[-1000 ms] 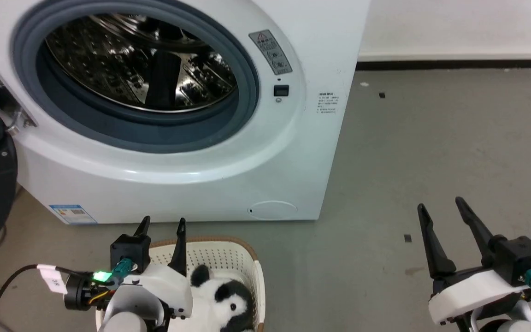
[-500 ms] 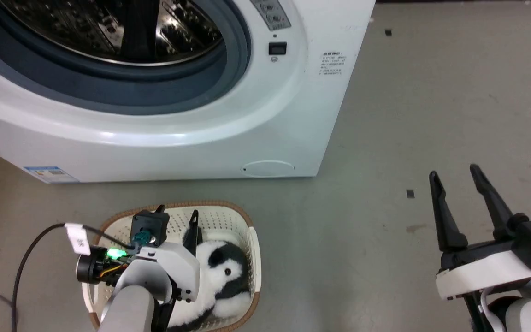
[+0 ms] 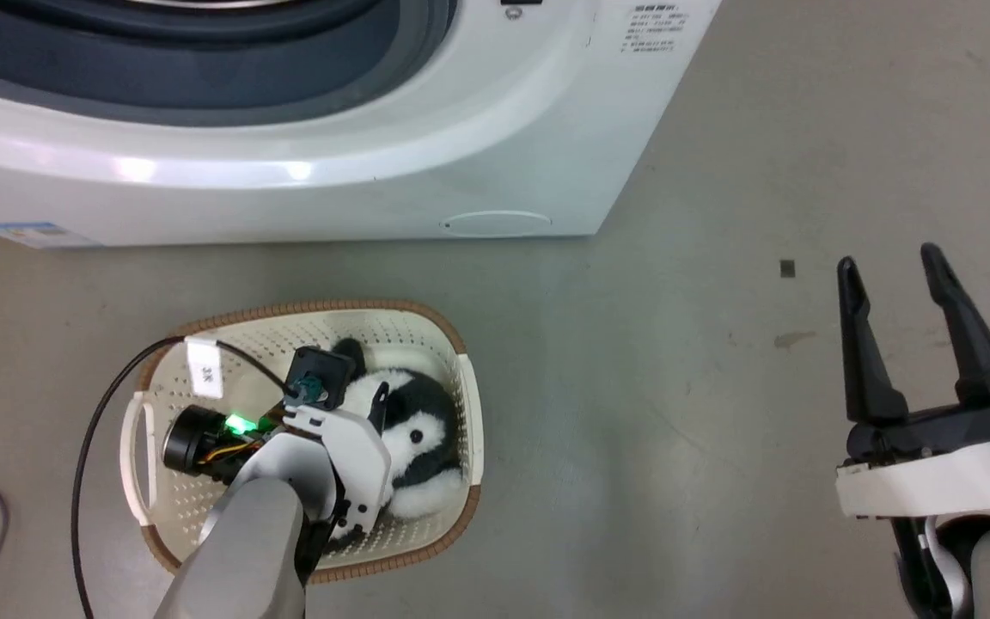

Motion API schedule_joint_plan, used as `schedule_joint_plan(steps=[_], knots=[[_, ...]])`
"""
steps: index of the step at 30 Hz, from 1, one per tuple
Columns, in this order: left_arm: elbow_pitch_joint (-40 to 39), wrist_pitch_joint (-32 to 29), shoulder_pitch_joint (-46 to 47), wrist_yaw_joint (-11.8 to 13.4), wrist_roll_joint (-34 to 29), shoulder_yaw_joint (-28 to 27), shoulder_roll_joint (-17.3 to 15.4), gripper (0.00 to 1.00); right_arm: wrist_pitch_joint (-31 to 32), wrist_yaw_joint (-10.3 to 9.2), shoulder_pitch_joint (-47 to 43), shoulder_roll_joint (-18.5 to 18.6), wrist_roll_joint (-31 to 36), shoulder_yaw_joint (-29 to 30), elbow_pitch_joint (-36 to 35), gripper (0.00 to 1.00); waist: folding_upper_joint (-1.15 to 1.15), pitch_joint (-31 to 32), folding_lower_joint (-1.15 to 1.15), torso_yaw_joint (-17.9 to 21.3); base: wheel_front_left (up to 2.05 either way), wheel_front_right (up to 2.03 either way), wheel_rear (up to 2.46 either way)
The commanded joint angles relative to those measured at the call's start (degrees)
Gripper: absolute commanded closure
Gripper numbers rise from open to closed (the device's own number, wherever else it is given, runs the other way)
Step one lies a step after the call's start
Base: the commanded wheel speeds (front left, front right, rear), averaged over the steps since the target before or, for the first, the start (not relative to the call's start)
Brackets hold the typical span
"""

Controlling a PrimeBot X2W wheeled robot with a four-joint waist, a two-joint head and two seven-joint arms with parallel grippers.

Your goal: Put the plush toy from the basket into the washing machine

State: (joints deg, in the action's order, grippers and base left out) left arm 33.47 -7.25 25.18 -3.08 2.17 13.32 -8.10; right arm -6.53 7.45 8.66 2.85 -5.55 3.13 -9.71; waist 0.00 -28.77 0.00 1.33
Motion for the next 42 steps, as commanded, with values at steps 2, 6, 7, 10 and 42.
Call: schedule_joint_plan(steps=[2,6,7,10,42], knots=[[2.03,-0.48,2.5,-0.34,0.44,1.2,-0.42,0.0,-0.68,0.02,1.69,0.01,-0.54,0.2,-0.93,0.0,0.0,-2.25,0.0,-0.14,0.0,0.0,0.0],[4.39,-1.19,4.9,-0.59,1.38,2.98,-0.94,0.0,-1.16,0.02,2.48,0.01,-0.76,0.22,-1.96,0.0,0.0,-4.85,0.0,-0.1,0.0,0.0,0.0],[4.98,-1.38,5.45,-0.66,1.59,3.43,-1.17,0.0,-1.28,0.02,2.66,0.01,-0.83,0.21,-2.2,0.0,0.0,-5.47,0.0,-0.07,0.0,0.0,0.0],[6.75,-2.04,6.85,-0.84,2.25,4.82,-1.96,0.0,-1.64,0.02,3.02,0.01,-1.09,0.25,-2.88,0.0,0.0,-7.17,0.0,0.08,0.0,0.0,0.0],[25.58,-4.92,23.52,-2.83,8.91,16.38,-7.38,0.0,-5.45,0.03,8.78,0.02,-3.98,0.69,-9.1,0.0,0.0,-24.75,0.0,0.75,0.0,0.0,0.0]])
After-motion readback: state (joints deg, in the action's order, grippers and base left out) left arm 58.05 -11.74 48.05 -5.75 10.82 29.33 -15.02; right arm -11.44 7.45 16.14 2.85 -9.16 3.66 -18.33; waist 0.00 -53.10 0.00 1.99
